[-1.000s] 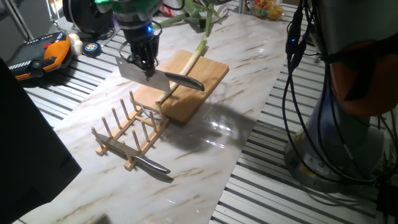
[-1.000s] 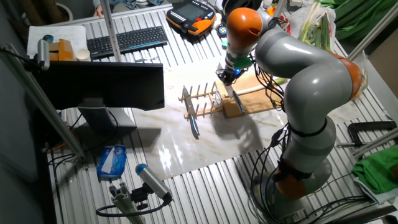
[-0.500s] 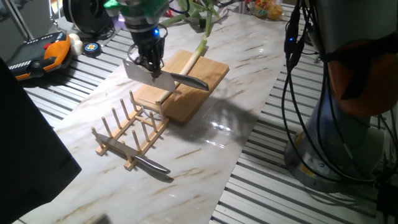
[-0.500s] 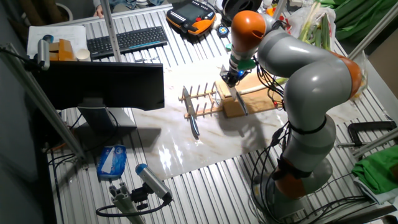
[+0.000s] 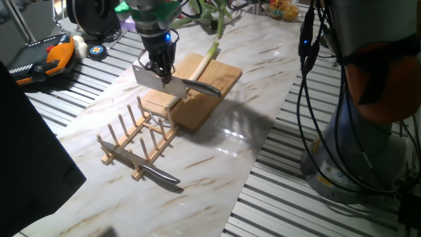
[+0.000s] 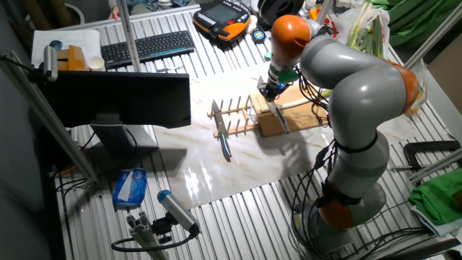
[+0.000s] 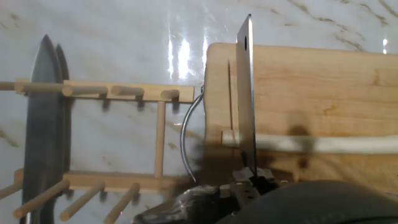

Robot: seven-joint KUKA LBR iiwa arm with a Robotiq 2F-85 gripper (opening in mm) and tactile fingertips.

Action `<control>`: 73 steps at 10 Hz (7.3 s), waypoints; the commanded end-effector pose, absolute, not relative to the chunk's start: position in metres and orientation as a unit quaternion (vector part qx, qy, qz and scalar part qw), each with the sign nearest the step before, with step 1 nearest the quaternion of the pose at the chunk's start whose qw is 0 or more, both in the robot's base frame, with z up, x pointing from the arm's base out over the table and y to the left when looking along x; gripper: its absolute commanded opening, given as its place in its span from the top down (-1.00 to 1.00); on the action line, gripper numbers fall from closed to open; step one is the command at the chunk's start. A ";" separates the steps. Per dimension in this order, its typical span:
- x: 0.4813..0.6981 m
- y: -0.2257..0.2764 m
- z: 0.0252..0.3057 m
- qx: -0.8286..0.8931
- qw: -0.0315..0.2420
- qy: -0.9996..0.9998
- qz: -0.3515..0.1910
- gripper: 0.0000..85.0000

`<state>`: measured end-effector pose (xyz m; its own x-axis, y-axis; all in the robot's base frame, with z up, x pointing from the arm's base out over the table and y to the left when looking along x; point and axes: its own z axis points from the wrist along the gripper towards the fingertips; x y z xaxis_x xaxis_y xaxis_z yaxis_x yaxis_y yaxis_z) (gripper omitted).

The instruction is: Chop the scallions

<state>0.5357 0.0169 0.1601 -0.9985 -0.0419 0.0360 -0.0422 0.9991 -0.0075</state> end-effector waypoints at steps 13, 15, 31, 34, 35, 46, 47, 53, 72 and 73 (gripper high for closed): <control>0.547 0.011 0.146 0.126 0.051 -0.990 0.023 0.98; 0.547 0.010 0.144 0.135 0.045 -0.990 0.022 0.98; 0.551 0.012 0.127 0.148 0.012 -0.989 0.006 0.98; 0.553 0.012 0.128 0.150 0.010 -0.989 0.014 0.98; 0.553 0.012 0.127 0.153 0.011 -0.988 0.014 0.98; 0.553 0.005 0.123 0.163 0.005 -0.987 0.008 0.98; 0.553 0.003 0.125 0.164 0.006 -0.986 0.006 0.98; 0.543 -0.002 0.120 0.166 0.013 -0.986 0.004 0.98; 0.545 -0.002 0.112 0.158 0.010 -0.987 0.000 0.98; 0.546 -0.003 0.112 0.158 0.010 -0.987 0.001 0.98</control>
